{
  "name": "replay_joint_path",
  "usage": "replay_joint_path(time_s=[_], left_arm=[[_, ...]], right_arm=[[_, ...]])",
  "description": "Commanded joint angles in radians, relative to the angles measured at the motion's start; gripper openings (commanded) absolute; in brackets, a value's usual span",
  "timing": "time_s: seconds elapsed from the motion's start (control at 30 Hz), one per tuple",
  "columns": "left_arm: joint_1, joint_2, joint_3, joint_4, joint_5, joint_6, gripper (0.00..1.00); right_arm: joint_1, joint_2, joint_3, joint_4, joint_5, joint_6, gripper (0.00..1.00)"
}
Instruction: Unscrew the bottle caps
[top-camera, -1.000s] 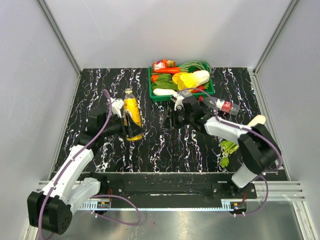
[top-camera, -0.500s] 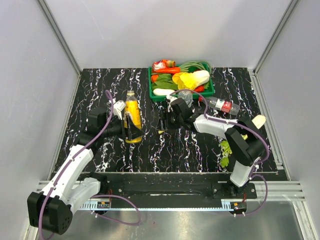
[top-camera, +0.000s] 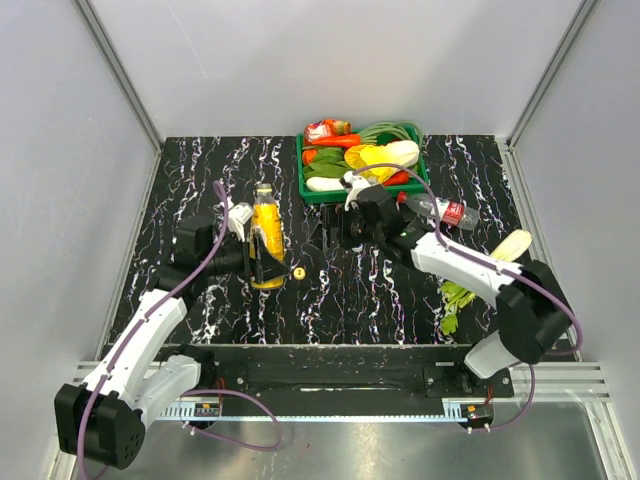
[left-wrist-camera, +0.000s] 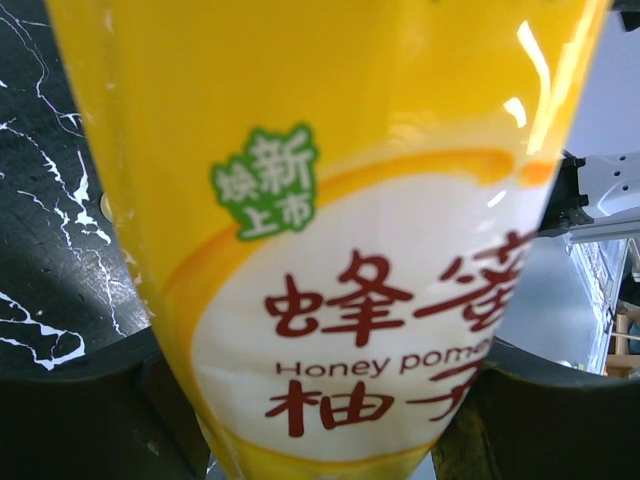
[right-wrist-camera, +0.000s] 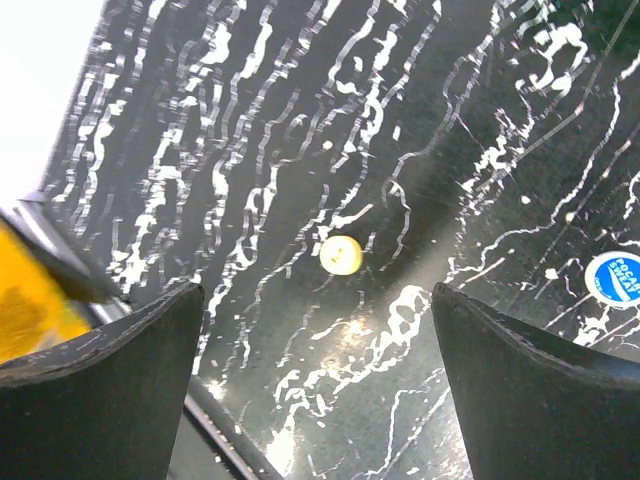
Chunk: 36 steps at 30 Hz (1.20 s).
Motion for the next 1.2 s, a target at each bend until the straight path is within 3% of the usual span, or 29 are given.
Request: replay_joint_path(time_s=[0.0, 0.17, 0.4, 0.77, 0.87, 0.97, 1.17], left_arm=[[0.005, -0.005, 0.035, 0.01, 0.03, 0.034, 0.0], [-0.013, 0.001, 0.035, 0.005, 0.043, 0.044, 0.0], [-0.134, 0.035, 0.064, -0.055, 0.009, 0.089, 0.0], [-0.263, 0.034, 0.074, -0.049, 0.041, 0.106, 0.0], [-0.277, 0.028, 0.075, -0.049, 0.043, 0.11, 0.0], [-0.28, 0.024, 0.075, -0.044, 0.049, 0.11, 0.0], [-0.283, 0.024, 0.077, -0.032, 0.066, 0.106, 0.0]], right_arm=[[0.009, -0.113, 0.018, -0.01, -0.049, -0.005, 1.0], [0.007, -0.162, 0.071, -0.047, -0.113, 0.022, 1.0], [0.0, -0.204, 0.134, -0.024, -0.193, 0.09, 1.0], [-0.045, -0.167, 0.11, 0.206, -0.371, 0.292, 0.98], [-0.048, -0.152, 0.094, 0.267, -0.417, 0.334, 0.91], [-0.048, -0.138, 0.084, 0.312, -0.449, 0.363, 0.72], [-0.048, -0.114, 0.09, 0.326, -0.504, 0.375, 0.52]])
